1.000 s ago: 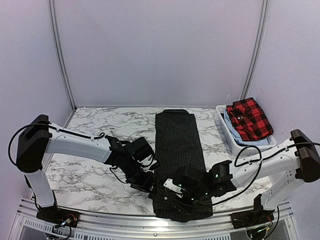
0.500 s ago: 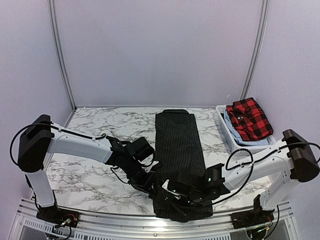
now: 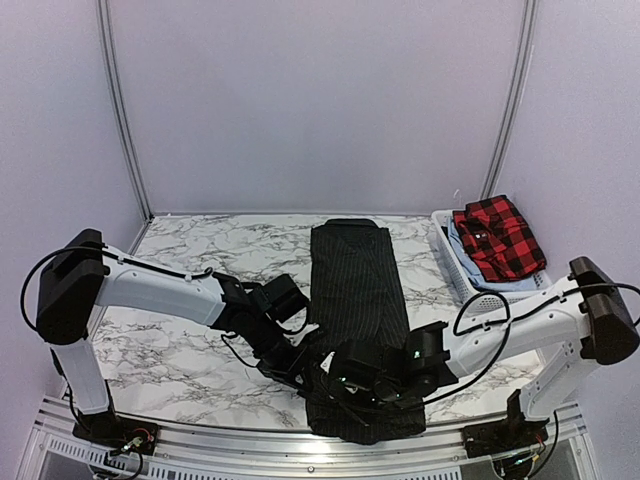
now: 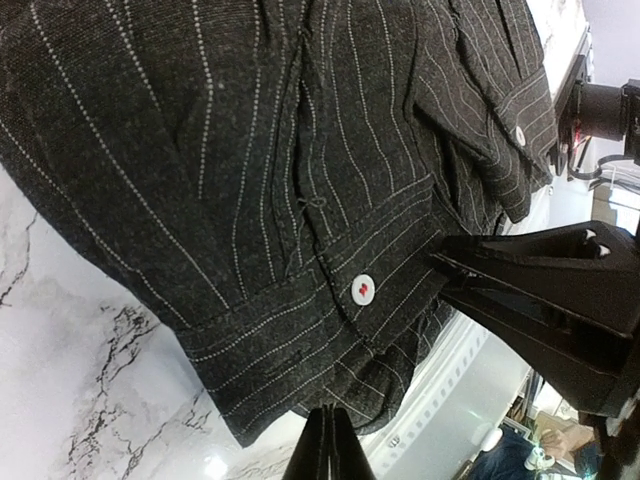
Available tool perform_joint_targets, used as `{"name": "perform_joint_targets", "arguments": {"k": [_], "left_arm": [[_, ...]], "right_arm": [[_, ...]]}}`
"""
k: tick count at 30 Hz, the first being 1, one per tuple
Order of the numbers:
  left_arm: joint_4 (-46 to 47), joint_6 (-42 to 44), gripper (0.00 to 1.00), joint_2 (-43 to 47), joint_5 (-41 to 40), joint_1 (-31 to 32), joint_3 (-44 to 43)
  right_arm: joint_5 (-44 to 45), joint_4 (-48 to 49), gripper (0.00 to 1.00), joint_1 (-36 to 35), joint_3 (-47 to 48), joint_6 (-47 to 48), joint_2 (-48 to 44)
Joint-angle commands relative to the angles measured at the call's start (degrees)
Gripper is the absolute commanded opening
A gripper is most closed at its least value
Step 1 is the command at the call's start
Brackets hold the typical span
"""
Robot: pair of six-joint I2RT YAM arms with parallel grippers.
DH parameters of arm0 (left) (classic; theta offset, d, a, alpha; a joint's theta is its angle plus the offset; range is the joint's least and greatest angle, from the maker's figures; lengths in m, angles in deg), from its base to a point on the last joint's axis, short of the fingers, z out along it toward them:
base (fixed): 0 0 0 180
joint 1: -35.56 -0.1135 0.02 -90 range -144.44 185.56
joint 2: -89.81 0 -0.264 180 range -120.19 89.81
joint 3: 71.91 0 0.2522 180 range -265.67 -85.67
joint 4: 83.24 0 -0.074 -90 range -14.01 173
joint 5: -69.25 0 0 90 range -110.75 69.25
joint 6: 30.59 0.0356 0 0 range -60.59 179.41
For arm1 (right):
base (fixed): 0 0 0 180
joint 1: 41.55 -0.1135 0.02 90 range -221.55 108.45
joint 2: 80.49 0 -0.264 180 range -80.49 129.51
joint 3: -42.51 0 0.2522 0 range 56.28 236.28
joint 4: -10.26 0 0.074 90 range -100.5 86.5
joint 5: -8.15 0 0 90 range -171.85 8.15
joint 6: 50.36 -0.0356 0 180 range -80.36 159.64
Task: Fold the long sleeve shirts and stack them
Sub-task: Adjust the sleeve of the rectangle-folded shirt.
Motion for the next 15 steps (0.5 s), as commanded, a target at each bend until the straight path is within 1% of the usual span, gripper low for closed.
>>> {"name": "perform_joint_targets", "arguments": {"k": [1, 5, 8, 13, 15], "left_arm": [[0.8, 1.0, 0.03, -0.3, 2.5, -0.4, -0.8], [0.8, 0.8, 0.01, -0.3, 3.5, -0.4, -1.0], [0.7, 0.3, 0.01, 0.0, 4.3, -0.4, -1.0], [0.7, -1.2, 0.09, 1.7, 3.6, -0.7, -1.2], [0.7, -2.3, 0.11, 2.6, 2.6, -1.4, -1.1]], "right_arm": [[2.4, -2.9, 0.06, -0.4, 3.2, -0.3, -2.2], [3.0, -5.5, 0.00, -0.4, 4.6, -0.2, -3.3], [2.9, -8.5, 0.00, -0.4, 5.8, 0.2, -4.2], [0.6, -12.8, 0.00, -0.4, 6.5, 0.0, -6.5], [-0.7, -14.1, 0.00, -0.4, 6.7, -0.2, -7.6]]}}
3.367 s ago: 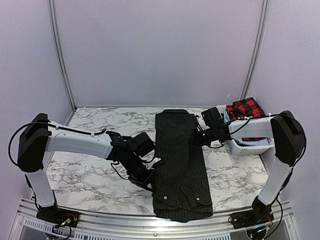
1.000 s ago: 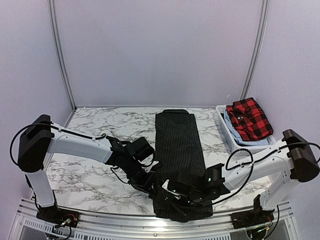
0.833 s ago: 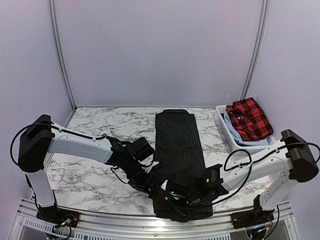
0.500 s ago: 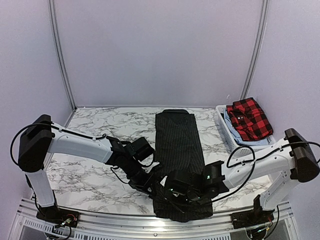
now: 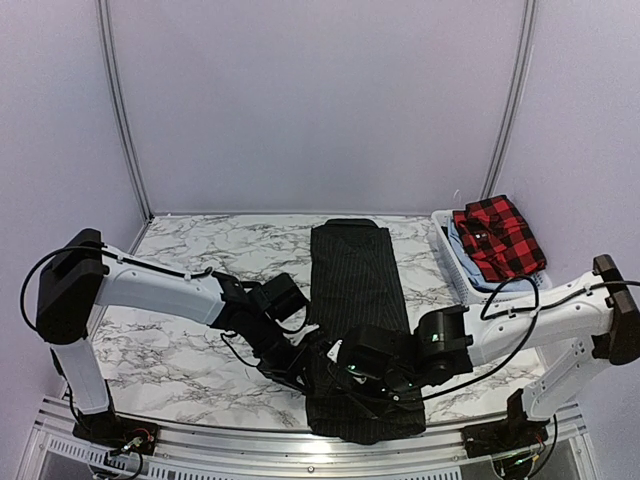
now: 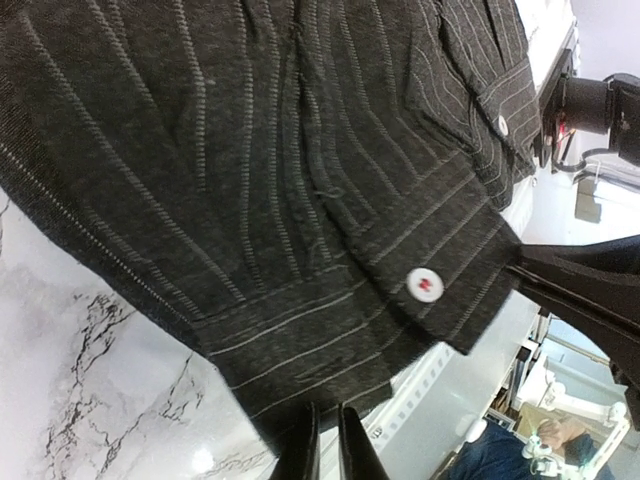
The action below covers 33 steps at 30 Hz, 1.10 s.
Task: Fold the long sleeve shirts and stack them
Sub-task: Adjust the sleeve of the rectangle-folded shirt, then move the rectangle-folded shirt to the center of the board.
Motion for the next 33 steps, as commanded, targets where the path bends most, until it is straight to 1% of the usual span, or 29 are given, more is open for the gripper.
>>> {"name": "perform_joint_targets", "arguments": {"k": [1, 4, 7, 8, 10, 12, 13, 18, 21, 24, 27, 29, 33], "left_arm": [[0.6, -1.8, 0.11, 2.9, -0.9, -1.6, -1.1], [0.7, -2.6, 0.13, 3.8, -2.9, -3.2, -0.7], [0.8, -2.7, 0.15, 4.1, -4.6, -4.5, -0.6], [0.9, -2.6, 0.17, 4.0, -5.1, -5.1, -0.8], [0.8, -2.2, 0.18, 3.5, -5.9, -6.3, -1.6], [0.9, -1.3, 0.21, 2.6, -7.1, -8.1, -3.2], [1.0, -0.6, 0.23, 1.8, -7.8, -9.5, -4.4], [1.5, 3.1, 0.30, -5.4, -13.2, -15.5, -13.3], [1.9, 5.2, 0.34, -11.7, -15.3, -17.7, -20.4], [1.9, 6.9, 0.42, -16.9, -19.7, -19.1, -27.0], [2.0, 7.2, 0.46, -21.7, -22.3, -20.6, -34.0], [2.2, 7.7, 0.48, -24.6, -24.8, -21.1, -38.2], [2.3, 7.2, 0.53, -30.7, -26.9, -22.0, -46.6]], "right_arm": [[-2.4, -5.4, 0.00, -0.4, 2.4, -0.5, -3.2], [-4.2, -5.7, 0.00, -0.4, 1.8, -0.9, -4.1], [-6.2, -3.0, 0.00, -0.4, -0.2, -1.2, -3.9], [-6.5, -1.9, 0.02, -0.4, -0.7, -1.4, -3.5], [-6.3, -0.4, 0.12, -0.4, -0.8, -2.0, -3.0], [-4.0, 0.3, 0.30, 0.3, -0.4, -2.4, -3.2], [-3.0, 0.4, 0.38, 1.8, 0.1, -2.5, -3.4], [-0.8, 4.1, 0.56, 15.0, 3.0, -1.0, -3.4], [1.8, 7.1, 0.58, 23.8, 4.5, 0.3, -1.3], [2.1, 11.5, 0.58, 32.3, 5.0, 1.5, 0.5], [0.3, 17.5, 0.57, 40.8, 4.6, 2.1, 2.5], [-2.5, 20.9, 0.56, 46.1, 5.1, 2.1, 5.0], [-5.7, 24.6, 0.53, 53.1, 8.0, 2.6, 11.7]]}}
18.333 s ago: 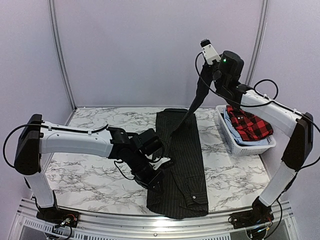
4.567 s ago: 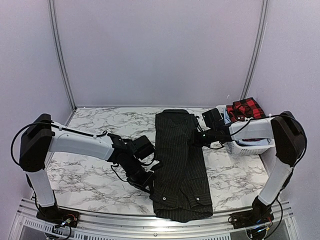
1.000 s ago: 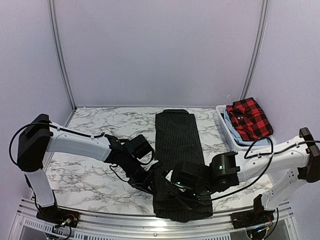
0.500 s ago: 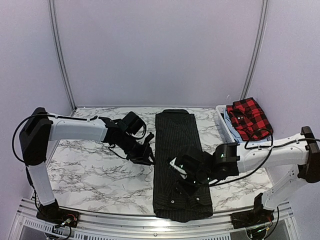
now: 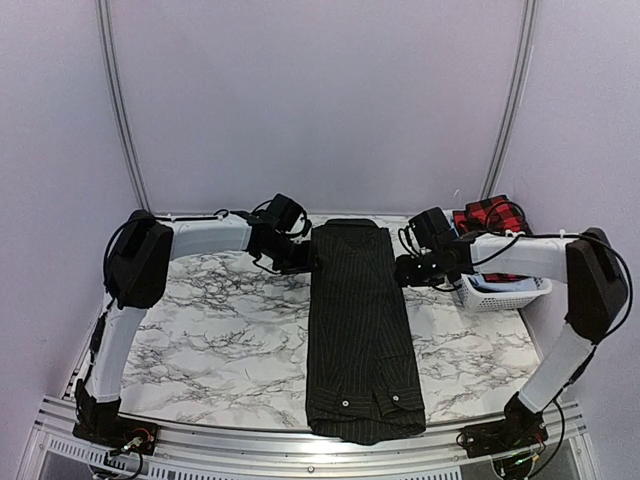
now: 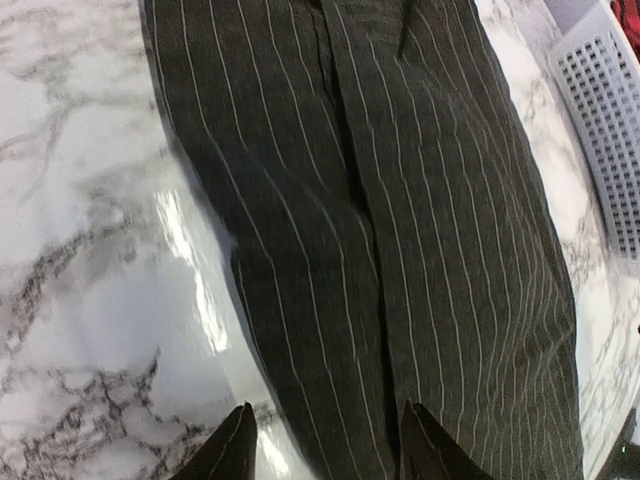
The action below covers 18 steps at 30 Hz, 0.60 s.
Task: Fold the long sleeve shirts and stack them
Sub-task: Move the rectangle-folded shirt to the center of the board.
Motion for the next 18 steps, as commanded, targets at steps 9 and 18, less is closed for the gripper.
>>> {"name": "perform_joint_targets", "arguments": {"k": [9, 18], "left_arm": [[0.2, -3.2, 0.50, -13.1, -7.6, -1.8, -15.0], [1.7, -7.4, 0.19, -17.6, -3.1, -1.9, -19.3]], "right_arm": [[-7.9, 9.5, 0.47, 9.6, 9.9, 2.4, 15.5], [-7.2, 10.0, 0.42, 9.6, 10.6, 3.1, 19.1]]}}
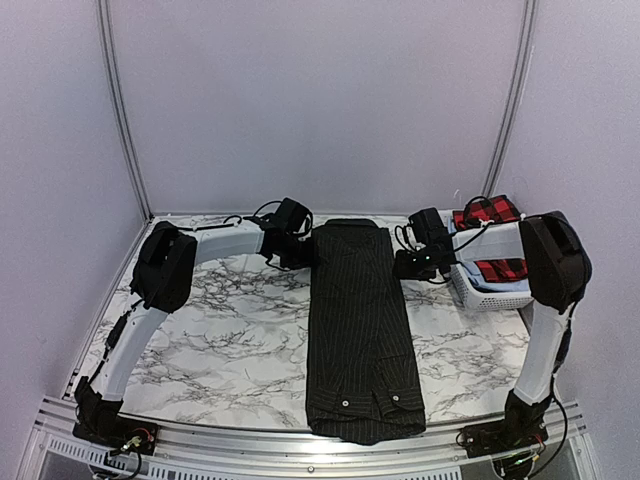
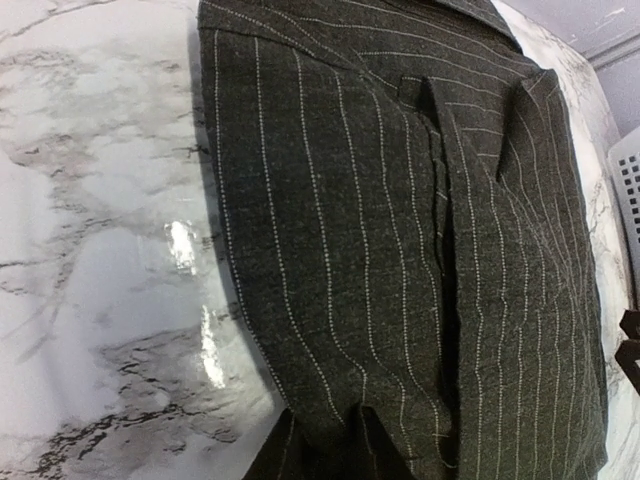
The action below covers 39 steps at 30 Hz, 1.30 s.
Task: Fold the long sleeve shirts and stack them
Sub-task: Move the rectangle-folded shirt to the center of the board.
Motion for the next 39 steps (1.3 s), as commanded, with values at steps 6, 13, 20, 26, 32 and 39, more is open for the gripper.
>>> {"name": "perform_joint_targets", "arguments": {"k": [6, 13, 20, 26, 32, 39], "left_arm": [[2.6, -4.8, 0.00, -2.3, 3.6, -0.5, 0.3], [4.0, -0.8, 0.00, 6.0, 3.2, -5.7, 12.1], [-1.5, 7.6, 0.00, 7.0, 7.3, -13.4, 11.8], [-7.3, 10.8, 0.00, 0.5, 9.0, -16.7, 0.0], [-8.6, 10.5, 0.06, 0.0, 10.6, -17.3, -2.9], [-7.6, 9.6, 0.42, 11.4, 4.9, -16.9, 8.7]], "right_arm": [[0.4, 1.4, 0.41, 0.2, 3.0, 1.1, 4.5], [-3.0, 1.0, 0.45, -0.7, 3.3, 0.9, 4.4], [-3.6, -0.3, 0.50, -3.4, 3.5, 0.3, 1.1], [-5.4, -1.0, 0.50, -7.5, 3.9, -1.2, -0.3], [-5.6, -1.1, 0.49, -12.1, -2.1, -2.0, -4.4], [-3.9, -2.2, 0.43, -18.6, -11.7, -2.8, -13.3]]}}
